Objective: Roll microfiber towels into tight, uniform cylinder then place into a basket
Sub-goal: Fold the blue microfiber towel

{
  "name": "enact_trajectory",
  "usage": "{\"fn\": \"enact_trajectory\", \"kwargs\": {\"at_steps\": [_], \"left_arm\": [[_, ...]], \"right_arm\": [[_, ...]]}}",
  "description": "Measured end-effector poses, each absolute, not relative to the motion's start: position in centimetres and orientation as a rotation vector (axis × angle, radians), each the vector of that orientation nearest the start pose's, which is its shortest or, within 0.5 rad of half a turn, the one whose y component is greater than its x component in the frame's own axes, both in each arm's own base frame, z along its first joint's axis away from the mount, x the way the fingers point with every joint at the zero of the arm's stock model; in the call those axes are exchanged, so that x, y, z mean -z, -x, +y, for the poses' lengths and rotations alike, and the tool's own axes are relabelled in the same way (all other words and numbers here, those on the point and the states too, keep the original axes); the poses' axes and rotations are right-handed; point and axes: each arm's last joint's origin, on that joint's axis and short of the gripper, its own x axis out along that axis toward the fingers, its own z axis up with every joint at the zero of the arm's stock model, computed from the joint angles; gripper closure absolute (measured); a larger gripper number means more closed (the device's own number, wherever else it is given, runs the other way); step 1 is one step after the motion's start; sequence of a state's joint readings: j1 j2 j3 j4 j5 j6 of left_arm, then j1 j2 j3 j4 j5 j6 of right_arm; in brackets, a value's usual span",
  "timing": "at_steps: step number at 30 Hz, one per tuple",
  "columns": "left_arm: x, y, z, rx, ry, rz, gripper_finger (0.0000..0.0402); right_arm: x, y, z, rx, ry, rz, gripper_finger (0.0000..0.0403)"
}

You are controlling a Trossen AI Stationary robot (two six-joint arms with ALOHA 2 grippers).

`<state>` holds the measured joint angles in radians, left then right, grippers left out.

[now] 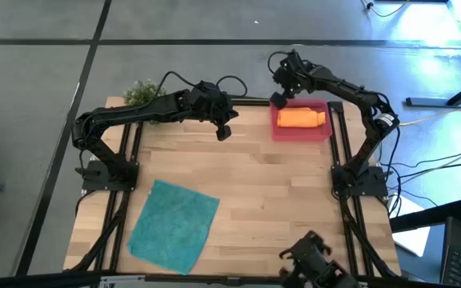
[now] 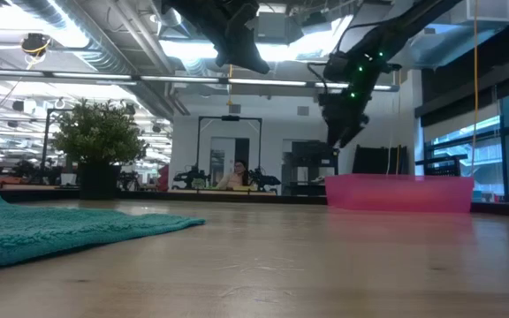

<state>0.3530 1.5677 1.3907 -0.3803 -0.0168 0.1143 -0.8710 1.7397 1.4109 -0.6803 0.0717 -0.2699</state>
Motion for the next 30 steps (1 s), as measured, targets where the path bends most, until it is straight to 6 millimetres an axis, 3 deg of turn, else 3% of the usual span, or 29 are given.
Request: {"fn": "enact_trajectory", "kwargs": {"at_steps": [8,12,21,30], "left_arm": [[-33.2,-33.1,12.2,-0.327,-0.016,0.572,0.0388],[-33.2,-33.1,12.2,-0.327,-0.017,0.572,0.0388],[-33.2,-33.1,12.2,-0.328,-0.017,0.572,0.0388],[-33.2,-33.1,12.2,-0.328,-0.017,0.572,0.0388]], "right_arm": [[-26.4,-25.4,-26.5,0.181,-0.295,0.806,0.0011],[-26.6,-26.3,-25.5,0.009,-0.339,0.723,0.0011],[-26.7,-28.4,-23.0,-0.083,-0.345,0.731,0.0011],[-26.4,-31.3,-19.4,0.025,-0.298,0.845,0.0011]]}}
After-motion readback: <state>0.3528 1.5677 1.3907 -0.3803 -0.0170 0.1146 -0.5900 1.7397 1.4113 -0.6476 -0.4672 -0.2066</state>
